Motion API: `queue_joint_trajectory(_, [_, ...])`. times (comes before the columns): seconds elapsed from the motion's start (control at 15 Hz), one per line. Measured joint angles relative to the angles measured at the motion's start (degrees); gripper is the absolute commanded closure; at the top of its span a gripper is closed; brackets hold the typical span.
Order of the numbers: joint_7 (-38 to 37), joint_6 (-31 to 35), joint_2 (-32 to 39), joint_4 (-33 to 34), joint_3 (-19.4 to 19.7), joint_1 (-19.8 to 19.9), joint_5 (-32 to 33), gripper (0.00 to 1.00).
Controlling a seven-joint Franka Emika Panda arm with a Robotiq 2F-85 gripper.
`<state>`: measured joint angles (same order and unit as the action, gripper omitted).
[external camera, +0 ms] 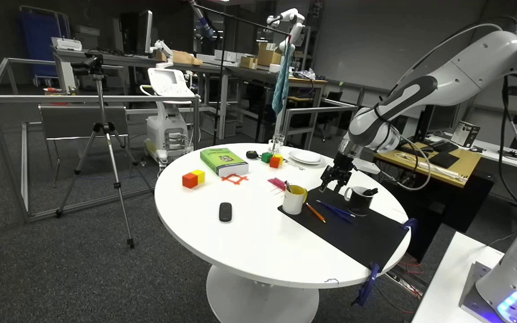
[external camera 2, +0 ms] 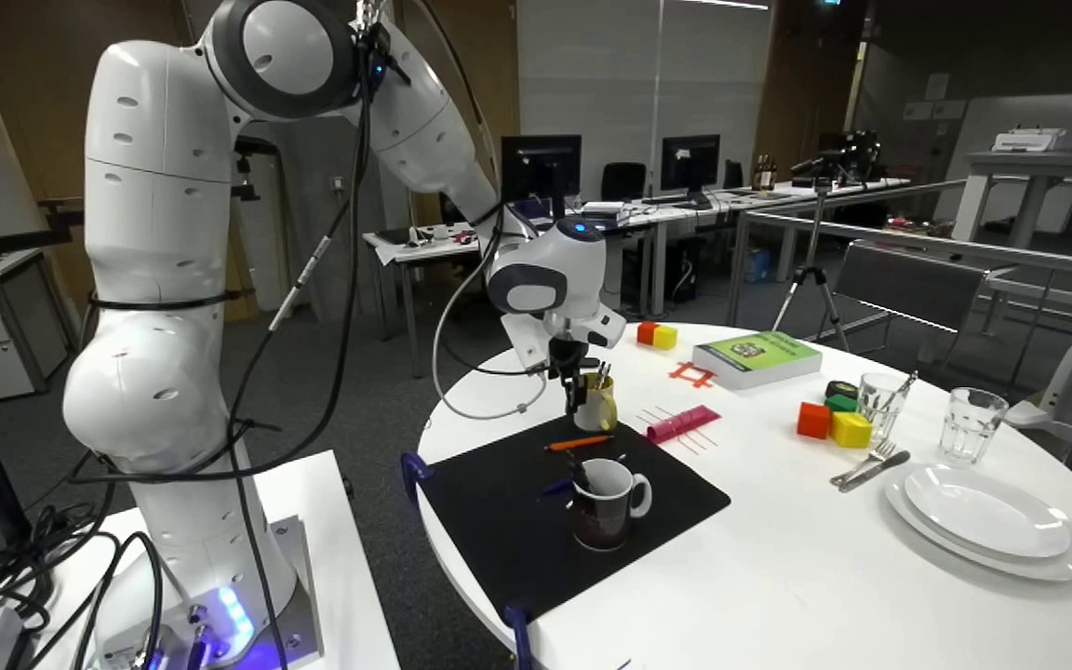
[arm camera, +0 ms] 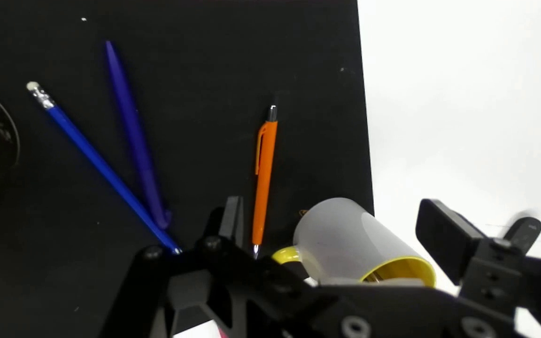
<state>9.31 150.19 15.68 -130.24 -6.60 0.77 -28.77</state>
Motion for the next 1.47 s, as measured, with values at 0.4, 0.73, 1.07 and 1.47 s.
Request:
queue_joint_trajectory(0.4, [4.4,8.1,1.5,-2.9,-0.6,0.9,-0.1,0.0])
queue_joint_trajectory(0.73, [6.7,10.1,2.8,-3.9,-2.4,4.0,-0.1,0.0])
queue_joint_trajectory(1.07, [6.7,10.3,3.4,-4.6,-3.0,4.7,-0.1,0.0])
queue_joint_trajectory(1.47, [6.7,11.3,3.9,-5.2,-4.8,4.9,-0.1,0.0])
